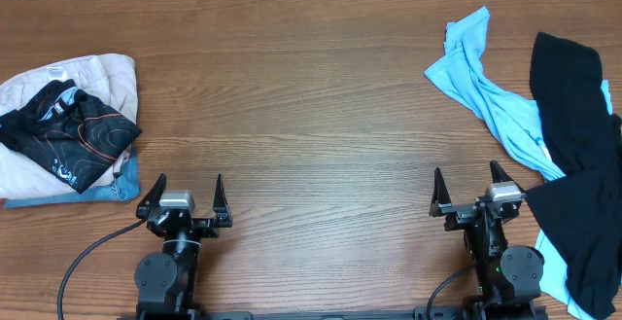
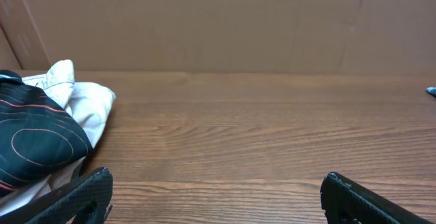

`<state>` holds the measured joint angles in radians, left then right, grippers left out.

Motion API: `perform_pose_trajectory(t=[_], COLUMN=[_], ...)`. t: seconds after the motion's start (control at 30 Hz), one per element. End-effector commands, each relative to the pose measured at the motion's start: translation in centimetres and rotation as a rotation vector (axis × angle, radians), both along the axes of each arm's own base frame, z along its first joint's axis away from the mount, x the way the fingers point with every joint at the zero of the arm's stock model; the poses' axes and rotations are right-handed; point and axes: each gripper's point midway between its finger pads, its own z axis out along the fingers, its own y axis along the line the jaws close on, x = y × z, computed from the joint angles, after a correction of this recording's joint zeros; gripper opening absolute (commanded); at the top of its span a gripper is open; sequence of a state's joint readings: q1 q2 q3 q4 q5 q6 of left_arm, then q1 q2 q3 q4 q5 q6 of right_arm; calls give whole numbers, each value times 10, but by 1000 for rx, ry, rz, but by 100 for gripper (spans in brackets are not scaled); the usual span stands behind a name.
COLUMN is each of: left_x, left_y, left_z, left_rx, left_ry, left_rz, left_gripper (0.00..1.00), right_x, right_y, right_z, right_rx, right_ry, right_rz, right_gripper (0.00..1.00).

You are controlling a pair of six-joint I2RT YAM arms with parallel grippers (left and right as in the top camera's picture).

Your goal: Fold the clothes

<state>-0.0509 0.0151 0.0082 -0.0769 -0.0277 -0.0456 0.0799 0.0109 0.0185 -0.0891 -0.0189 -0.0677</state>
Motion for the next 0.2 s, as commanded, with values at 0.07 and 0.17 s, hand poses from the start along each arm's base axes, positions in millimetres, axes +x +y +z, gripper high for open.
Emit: perform_pose_trajectory(t=[0.07,0.17], left_x=[0,0], left_y=[0,0], left_z=[1,1], left_rx=[23,23], left_ry=[-11,-11], left_rz=[-1,-1], left_gripper=[100,100], right_x=[0,0], right_y=[-1,-1], right_z=[-2,-2], right_rx=[-4,-4], right_ry=[-5,-5], right_rz=[-3,-2], right_gripper=[100,100])
